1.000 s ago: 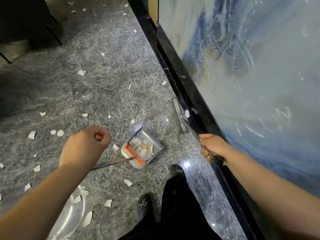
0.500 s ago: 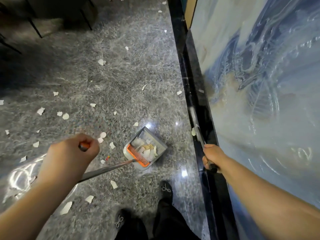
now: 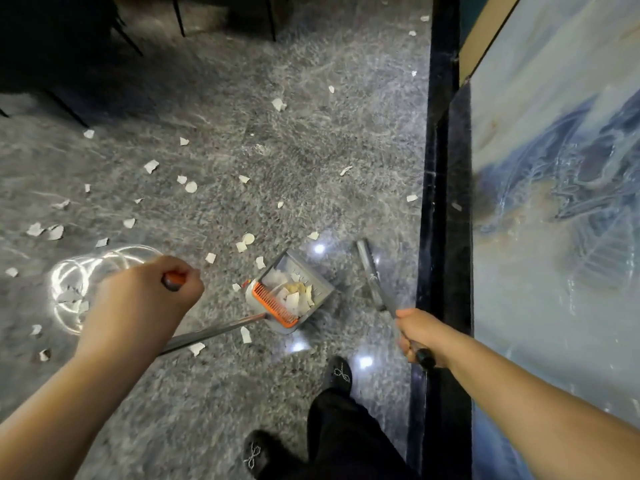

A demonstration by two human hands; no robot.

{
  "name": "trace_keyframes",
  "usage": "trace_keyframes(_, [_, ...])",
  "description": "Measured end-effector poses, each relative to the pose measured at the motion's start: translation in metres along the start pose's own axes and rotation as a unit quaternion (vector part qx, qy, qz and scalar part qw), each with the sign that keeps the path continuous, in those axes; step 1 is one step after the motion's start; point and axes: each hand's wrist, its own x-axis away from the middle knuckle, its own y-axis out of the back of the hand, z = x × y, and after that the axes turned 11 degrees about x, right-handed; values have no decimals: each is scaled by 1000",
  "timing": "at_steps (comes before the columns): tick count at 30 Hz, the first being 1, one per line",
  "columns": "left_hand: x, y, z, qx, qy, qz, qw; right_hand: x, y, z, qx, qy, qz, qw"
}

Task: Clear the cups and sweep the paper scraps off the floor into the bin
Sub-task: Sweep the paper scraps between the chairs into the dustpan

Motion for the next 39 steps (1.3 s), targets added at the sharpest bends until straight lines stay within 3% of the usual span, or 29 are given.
trace_keyframes(7, [37,61,67,26,48,-52,997,31,-122,14,112,60,66,990])
trace_keyframes(14, [80,121,156,7,117,-104,988,61,-203,23,133,100,113,980])
trace_keyframes(22, [140,167,237,9,174,-157,972,73,-232,28,124,-8,162,979])
trace_keyframes(25, [157,175,259,15,186,-168,968,82,-252,33,177,16,137,974])
trace_keyframes(29, [173,182,280,19,218,-171,961,101,-275,28,311,99,103,940])
trace_keyframes(34, [191,185,292,29,257,-184,948,116,-285,27,281,62,157,945])
trace_keyframes(39, [213,185,295,49,304,-208,929,113,-316,35,344,68,200,915])
